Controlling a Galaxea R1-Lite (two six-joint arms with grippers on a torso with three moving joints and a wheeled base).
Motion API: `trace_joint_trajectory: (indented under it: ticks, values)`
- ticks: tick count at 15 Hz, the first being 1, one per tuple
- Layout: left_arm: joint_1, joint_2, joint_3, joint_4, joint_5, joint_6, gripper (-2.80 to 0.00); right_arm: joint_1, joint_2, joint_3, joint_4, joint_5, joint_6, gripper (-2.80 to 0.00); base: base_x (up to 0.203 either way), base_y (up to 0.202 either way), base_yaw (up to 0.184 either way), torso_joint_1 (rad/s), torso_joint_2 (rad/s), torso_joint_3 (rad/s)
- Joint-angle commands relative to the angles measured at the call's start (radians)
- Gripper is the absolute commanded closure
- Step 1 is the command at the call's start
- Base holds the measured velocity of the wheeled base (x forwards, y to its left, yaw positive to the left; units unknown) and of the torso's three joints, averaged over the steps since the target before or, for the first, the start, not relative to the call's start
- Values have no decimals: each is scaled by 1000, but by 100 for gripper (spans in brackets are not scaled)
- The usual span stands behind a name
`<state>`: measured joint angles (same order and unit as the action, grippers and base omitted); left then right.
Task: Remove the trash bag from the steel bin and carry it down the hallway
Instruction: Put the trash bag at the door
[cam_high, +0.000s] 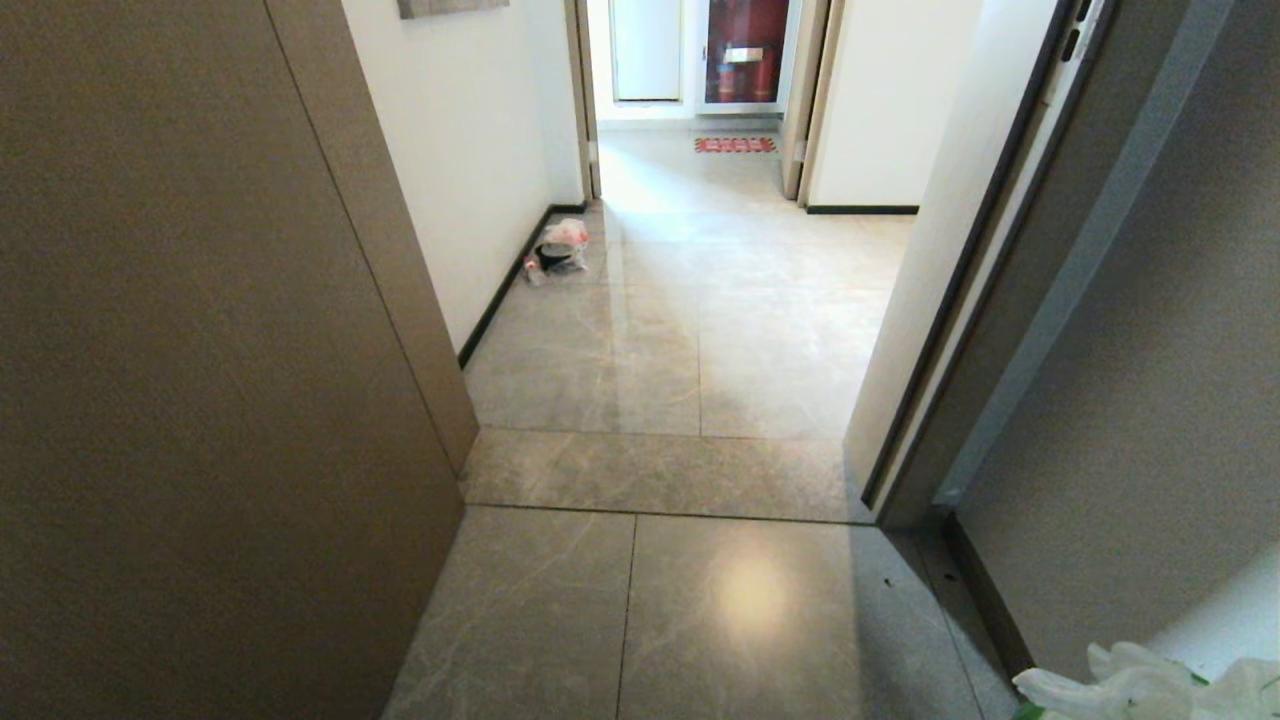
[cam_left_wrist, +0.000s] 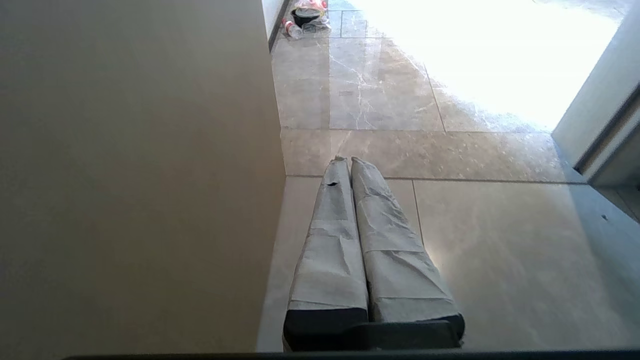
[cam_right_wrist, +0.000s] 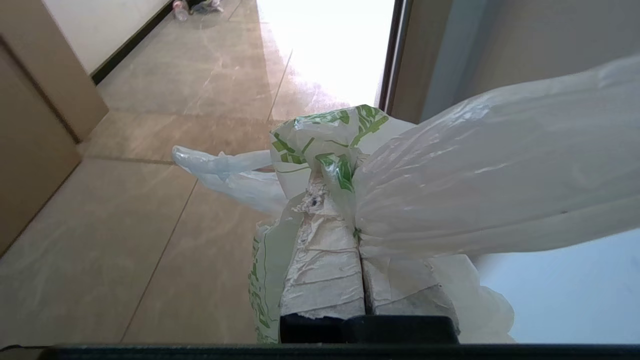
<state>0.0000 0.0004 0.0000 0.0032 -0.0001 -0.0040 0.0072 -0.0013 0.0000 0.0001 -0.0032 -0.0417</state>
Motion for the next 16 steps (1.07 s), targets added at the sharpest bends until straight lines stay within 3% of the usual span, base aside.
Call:
trace_joint_trajectory:
  ticks: [1,16]
  values:
    - [0,1,0,0,0,-1,0,0,-39,0,0,0,-1,0,194,0,2,2,6,7]
    - [0,1,0,0,0,-1,0,0,-39,0,0,0,-1,0,193,0,0,3,2,1]
